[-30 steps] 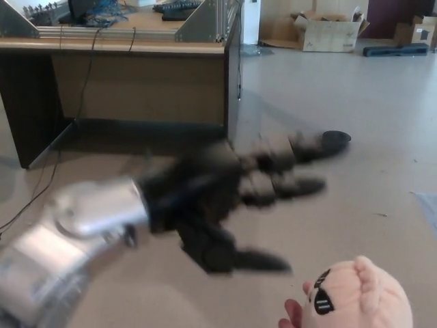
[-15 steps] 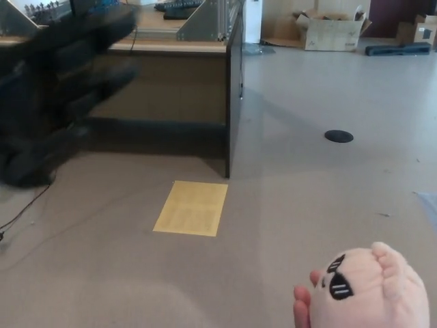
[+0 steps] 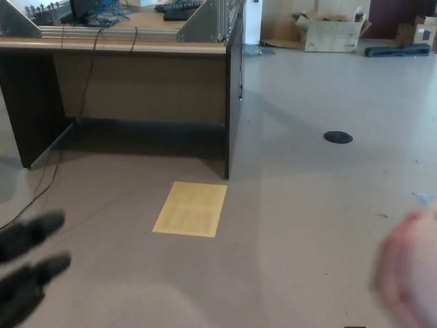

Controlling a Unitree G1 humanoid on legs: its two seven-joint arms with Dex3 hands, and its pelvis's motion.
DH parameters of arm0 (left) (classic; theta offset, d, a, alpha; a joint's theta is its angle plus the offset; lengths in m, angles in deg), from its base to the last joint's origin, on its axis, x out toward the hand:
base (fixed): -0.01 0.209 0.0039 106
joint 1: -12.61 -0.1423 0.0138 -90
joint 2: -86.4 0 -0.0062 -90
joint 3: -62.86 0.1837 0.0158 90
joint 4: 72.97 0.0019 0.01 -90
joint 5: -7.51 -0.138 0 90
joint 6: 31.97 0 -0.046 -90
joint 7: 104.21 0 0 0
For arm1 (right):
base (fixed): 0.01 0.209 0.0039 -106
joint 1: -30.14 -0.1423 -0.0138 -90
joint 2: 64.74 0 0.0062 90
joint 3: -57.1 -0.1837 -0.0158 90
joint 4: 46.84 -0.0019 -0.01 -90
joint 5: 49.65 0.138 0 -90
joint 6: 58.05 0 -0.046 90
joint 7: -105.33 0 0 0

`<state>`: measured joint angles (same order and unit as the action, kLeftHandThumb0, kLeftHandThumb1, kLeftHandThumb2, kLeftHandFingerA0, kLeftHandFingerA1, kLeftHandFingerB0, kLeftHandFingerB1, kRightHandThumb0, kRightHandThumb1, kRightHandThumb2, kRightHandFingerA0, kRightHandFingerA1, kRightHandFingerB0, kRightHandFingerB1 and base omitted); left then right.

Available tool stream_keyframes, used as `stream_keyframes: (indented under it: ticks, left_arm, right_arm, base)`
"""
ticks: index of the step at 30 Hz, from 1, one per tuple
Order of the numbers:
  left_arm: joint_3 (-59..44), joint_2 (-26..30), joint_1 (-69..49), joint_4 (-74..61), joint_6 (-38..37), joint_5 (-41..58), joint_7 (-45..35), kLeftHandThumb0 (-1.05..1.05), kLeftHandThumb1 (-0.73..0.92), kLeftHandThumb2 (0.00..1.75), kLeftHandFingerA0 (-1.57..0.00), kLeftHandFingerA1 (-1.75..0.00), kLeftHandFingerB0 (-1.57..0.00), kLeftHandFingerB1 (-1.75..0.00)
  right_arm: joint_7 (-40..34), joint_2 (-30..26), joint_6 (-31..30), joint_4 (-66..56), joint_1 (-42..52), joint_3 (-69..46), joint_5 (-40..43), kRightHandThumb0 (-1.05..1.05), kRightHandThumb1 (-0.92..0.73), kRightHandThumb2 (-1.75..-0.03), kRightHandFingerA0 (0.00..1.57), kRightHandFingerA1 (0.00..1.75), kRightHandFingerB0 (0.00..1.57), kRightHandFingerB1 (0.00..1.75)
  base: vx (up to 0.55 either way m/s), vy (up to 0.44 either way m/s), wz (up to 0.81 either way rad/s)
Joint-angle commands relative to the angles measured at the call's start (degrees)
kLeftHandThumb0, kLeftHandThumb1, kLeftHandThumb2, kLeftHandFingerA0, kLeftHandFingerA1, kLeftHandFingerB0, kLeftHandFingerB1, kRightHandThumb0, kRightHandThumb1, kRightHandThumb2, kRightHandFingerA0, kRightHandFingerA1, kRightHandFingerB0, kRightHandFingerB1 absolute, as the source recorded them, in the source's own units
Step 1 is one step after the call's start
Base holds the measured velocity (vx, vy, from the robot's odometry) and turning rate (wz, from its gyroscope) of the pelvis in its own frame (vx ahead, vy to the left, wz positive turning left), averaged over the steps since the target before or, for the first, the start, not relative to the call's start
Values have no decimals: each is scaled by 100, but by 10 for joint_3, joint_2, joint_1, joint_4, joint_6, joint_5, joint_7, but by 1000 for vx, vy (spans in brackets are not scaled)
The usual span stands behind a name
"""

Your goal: The robot extends its left hand to pick up an emotional support dumpling from the palm of a person and brings its hand down by its side. Then it extends its arm again to hand the dumpling back to the person.

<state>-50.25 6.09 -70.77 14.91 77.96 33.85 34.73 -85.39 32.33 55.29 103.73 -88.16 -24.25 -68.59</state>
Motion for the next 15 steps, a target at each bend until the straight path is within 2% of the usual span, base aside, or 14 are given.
stream_keyframes:
  ticks: [1,4,5,8,9,15]
  left_arm:
    - [19,-74,-119,224,-321,-192,177,-33,41,95,-6,-48,0,-45]
    - [24,-72,-118,238,-337,-201,191,-33,41,95,-6,-48,0,-45]
    - [23,-83,-116,260,-364,-216,229,-57,66,61,-31,-39,-29,-33]
    - [26,-87,-113,277,-385,-223,248,-57,66,61,-31,-39,-29,-33]
    - [26,-91,-120,279,-388,-221,245,-30,42,97,-15,-52,-10,-49]
    - [27,-106,-145,277,-387,-207,235,-29,43,97,-16,-53,-10,-49]
  right_arm:
    - [-43,-22,45,-8,67,-15,7,-29,-57,-57,81,57,74,49]
    - [-44,-21,44,-9,69,-16,7,-29,-57,-57,81,57,74,49]
    - [-47,-24,50,-14,86,-19,9,-30,-58,-58,80,59,72,49]
    - [-48,-25,53,-17,94,-21,10,-30,-58,-58,80,59,72,49]
    - [-49,-26,55,-20,104,-20,9,-32,-58,-58,79,56,70,48]
    - [-52,-30,69,-33,136,-19,6,-31,-58,-57,80,58,71,49]
  base:
    - [0,0,0]
    - [0,0,0]
    - [0,0,0]
    - [0,0,0]
    - [0,0,0]
    - [0,0,0]
